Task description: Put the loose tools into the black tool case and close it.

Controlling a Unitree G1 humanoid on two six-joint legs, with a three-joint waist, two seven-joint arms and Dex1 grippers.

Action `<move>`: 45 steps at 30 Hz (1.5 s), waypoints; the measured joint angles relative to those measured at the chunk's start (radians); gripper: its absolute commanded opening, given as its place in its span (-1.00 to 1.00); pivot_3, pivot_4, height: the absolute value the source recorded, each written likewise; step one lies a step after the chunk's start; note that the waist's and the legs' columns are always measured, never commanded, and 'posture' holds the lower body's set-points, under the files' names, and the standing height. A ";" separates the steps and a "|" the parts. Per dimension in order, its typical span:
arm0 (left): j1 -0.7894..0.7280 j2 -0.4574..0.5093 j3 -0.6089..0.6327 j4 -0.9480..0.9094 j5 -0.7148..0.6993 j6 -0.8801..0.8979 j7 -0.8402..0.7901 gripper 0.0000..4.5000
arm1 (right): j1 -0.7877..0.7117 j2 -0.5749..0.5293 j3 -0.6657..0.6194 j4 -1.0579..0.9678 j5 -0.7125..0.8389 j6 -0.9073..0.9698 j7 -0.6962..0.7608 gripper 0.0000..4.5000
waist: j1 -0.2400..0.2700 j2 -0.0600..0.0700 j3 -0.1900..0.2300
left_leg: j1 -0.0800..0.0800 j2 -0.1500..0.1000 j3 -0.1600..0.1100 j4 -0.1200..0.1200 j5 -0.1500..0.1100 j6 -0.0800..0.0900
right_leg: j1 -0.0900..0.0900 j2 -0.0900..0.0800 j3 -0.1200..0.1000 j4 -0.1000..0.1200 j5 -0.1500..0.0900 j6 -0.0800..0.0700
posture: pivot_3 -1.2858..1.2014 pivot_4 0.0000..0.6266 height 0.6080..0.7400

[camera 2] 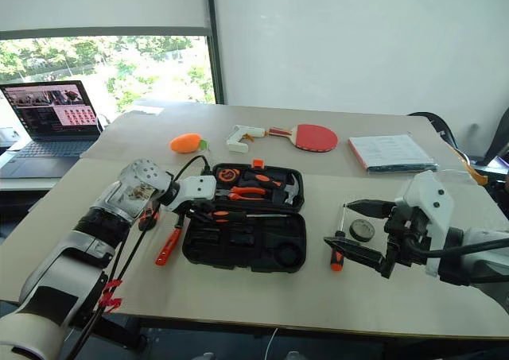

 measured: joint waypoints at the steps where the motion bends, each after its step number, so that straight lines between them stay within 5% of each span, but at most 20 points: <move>1: -0.005 -0.003 0.000 0.011 0.003 -0.012 0.004 -0.63 | 0.001 0.005 0.000 -0.002 0.000 0.000 -0.002 1.00 | 0.000 0.000 0.000 | 0.000 0.000 0.000 0.000 0.000 0.000 | 0.000 0.000 0.000 0.000 0.000 0.000 | 0.03 -0.52 1.00; 11: -0.037 -0.021 0.002 0.101 0.017 -0.079 0.019 -0.63 | 0.001 0.008 0.002 -0.006 -0.001 -0.003 -0.008 1.00 | 0.000 0.000 0.000 | 0.000 0.000 0.000 0.000 0.000 0.000 | 0.000 0.000 0.000 0.000 0.000 0.000 | 0.03 -0.52 1.00; 13: -0.037 -0.021 0.004 0.101 0.014 -0.079 0.007 -0.18 | 0.001 0.008 0.004 -0.006 -0.002 -0.005 -0.008 1.00 | 0.000 0.000 0.000 | 0.000 0.000 0.000 0.000 0.000 0.000 | 0.000 0.000 0.000 0.000 0.000 0.000 | 0.03 -0.52 1.00; 18: -0.044 -0.022 0.027 0.089 -0.017 -0.076 -0.052 0.58 | -0.004 0.012 0.032 -0.003 -0.013 -0.023 -0.009 1.00 | 0.000 0.000 0.000 | 0.000 0.000 0.000 0.000 0.000 0.000 | 0.000 0.000 0.000 0.000 0.000 0.000 | 0.03 -0.52 1.00; 21: -0.046 -0.022 0.037 0.067 -0.038 -0.055 -0.085 0.85 | -0.010 0.012 0.045 0.003 -0.015 -0.027 -0.009 1.00 | 0.000 0.000 0.000 | 0.000 0.000 0.000 0.001 0.000 0.000 | 0.000 0.000 0.000 0.000 0.000 0.000 | 0.03 -0.52 1.00; 28: -0.089 0.021 0.069 -0.069 -0.162 0.096 -0.220 -0.19 | -0.006 0.025 0.048 0.009 -0.033 -0.045 -0.009 1.00 | -0.001 0.000 0.000 | 0.000 0.000 0.000 0.000 0.000 0.000 | 0.000 0.000 0.000 0.000 0.000 0.000 | 0.03 -0.52 1.00; 29: -0.089 0.021 0.069 -0.069 -0.162 0.097 -0.220 -0.19 | -0.006 0.025 0.049 0.009 -0.033 -0.045 -0.009 1.00 | -0.001 0.000 0.000 | 0.000 0.000 0.000 0.000 0.000 0.000 | 0.000 0.000 0.000 0.000 0.000 0.000 | 0.03 -0.52 1.00; 30: -0.092 0.019 0.069 -0.080 -0.163 0.104 -0.224 -0.49 | -0.005 0.026 0.051 0.008 -0.034 -0.046 -0.009 1.00 | -0.001 0.000 0.000 | 0.000 0.000 0.000 0.000 0.000 0.000 | 0.000 0.000 0.000 0.000 0.000 0.000 | 0.03 -0.52 1.00; 34: -0.094 -0.043 0.057 -0.057 -0.134 0.106 -0.166 -0.98 | 0.002 0.026 0.054 0.007 -0.045 -0.051 -0.008 1.00 | 0.002 0.000 0.000 | 0.000 0.000 0.000 0.001 0.000 0.000 | 0.001 0.000 0.000 0.000 0.000 0.000 | 0.03 -0.52 1.00; 45: -0.111 -0.138 0.008 0.107 -0.020 0.036 -0.003 -0.98 | 0.024 0.026 0.052 -0.004 -0.048 -0.051 -0.014 1.00 | -0.001 0.000 0.000 | 0.000 0.000 0.000 0.001 0.000 0.000 | 0.001 0.000 0.000 0.000 0.000 0.000 | 0.03 -0.52 1.00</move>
